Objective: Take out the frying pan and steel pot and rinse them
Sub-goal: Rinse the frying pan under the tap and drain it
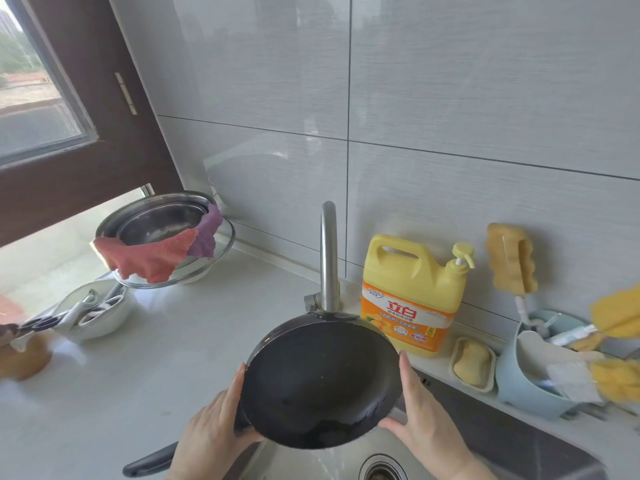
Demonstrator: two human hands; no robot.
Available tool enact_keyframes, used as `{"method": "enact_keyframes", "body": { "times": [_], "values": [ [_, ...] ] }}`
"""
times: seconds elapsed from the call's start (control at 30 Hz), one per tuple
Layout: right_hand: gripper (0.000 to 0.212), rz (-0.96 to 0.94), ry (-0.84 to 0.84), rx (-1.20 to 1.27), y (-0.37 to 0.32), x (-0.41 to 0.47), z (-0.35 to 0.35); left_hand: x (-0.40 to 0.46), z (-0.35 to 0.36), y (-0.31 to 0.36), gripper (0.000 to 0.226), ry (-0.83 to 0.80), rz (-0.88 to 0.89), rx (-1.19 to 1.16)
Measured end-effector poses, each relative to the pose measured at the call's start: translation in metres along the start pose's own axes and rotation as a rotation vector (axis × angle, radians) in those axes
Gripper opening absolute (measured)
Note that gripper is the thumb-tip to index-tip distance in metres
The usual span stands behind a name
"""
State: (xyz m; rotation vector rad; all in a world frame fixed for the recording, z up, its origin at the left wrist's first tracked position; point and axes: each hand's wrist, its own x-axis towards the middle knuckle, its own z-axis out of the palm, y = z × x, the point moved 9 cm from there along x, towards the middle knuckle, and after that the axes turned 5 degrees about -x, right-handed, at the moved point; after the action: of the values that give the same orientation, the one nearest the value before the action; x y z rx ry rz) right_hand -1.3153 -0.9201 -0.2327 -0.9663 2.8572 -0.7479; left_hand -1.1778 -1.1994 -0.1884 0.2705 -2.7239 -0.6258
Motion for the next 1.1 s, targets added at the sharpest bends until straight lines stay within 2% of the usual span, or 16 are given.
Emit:
{"method": "enact_keyframes", "body": {
  "times": [0.1, 0.33, 0.47, 0.57, 0.67, 0.73, 0.9, 1.1],
  "values": [
    [0.126, 0.017, -0.01, -0.016, 0.007, 0.001, 0.006, 0.004, 0.004, 0.004, 0.101, -0.015, 0.017, 0.024],
    [0.137, 0.026, 0.116, 0.066, 0.033, -0.012, -0.01, 0.021, 0.021, 0.028, 0.1, -0.053, 0.093, 0.027],
    [0.142, 0.06, 0.161, 0.049, 0.054, -0.026, -0.021, 0.029, 0.037, 0.045, 0.115, -0.079, 0.137, 0.055],
    [0.149, 0.111, 0.185, 0.013, 0.066, -0.034, -0.032, 0.035, 0.043, 0.058, 0.105, -0.069, 0.16, 0.05],
    [0.158, 0.213, 0.086, 0.025, 0.079, -0.042, -0.029, 0.037, 0.05, 0.064, 0.102, -0.067, 0.18, 0.04],
    [0.157, 0.195, 0.09, 0.001, 0.079, -0.043, -0.03, 0.036, 0.052, 0.065, 0.1, -0.06, 0.19, 0.021],
    [0.138, 0.122, 0.093, 0.015, 0.068, -0.034, -0.026, 0.032, 0.052, 0.053, 0.098, -0.083, 0.143, 0.03],
    [0.154, 0.066, 0.096, 0.0, 0.042, -0.019, -0.014, 0.017, 0.043, 0.026, 0.099, -0.092, 0.061, 0.014]
  ]
}}
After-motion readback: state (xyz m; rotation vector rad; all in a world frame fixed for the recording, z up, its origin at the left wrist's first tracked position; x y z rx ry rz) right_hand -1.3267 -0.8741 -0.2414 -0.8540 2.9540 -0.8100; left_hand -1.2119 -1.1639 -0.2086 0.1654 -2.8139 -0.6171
